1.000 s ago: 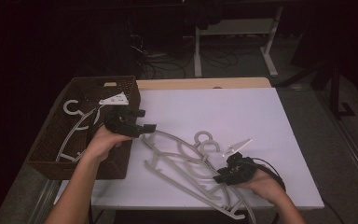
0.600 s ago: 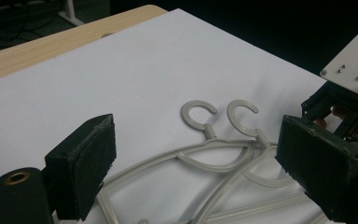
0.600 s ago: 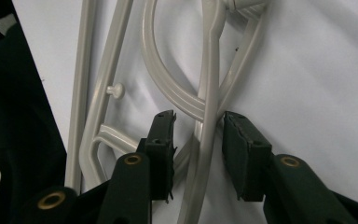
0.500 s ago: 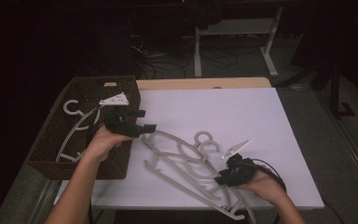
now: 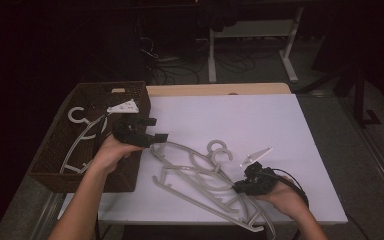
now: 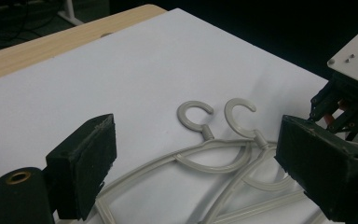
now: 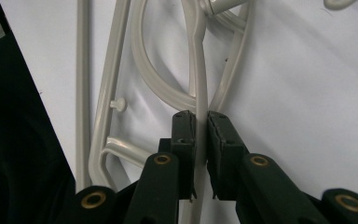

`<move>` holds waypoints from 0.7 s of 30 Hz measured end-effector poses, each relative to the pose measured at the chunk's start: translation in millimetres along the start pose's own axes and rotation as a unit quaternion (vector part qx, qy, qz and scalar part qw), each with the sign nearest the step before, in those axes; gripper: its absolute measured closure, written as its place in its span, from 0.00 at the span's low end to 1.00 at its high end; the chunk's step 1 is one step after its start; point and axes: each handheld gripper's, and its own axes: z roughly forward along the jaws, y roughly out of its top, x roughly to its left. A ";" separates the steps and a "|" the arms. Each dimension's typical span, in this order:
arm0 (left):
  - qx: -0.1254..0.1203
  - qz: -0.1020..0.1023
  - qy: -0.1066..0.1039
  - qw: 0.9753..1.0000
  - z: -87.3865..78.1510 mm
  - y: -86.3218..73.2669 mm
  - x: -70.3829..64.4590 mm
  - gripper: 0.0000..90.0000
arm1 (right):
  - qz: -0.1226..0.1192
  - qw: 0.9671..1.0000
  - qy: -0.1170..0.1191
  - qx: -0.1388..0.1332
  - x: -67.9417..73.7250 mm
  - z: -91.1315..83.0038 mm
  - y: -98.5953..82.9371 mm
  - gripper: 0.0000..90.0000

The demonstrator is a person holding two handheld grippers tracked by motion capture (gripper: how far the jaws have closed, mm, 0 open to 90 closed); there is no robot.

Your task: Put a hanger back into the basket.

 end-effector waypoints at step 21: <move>0.110 0.083 -0.047 0.989 58.7 -10.9 -44.4 0.18 | -0.028 0.999 -0.009 -0.030 -0.2 -15.3 9.1 0.91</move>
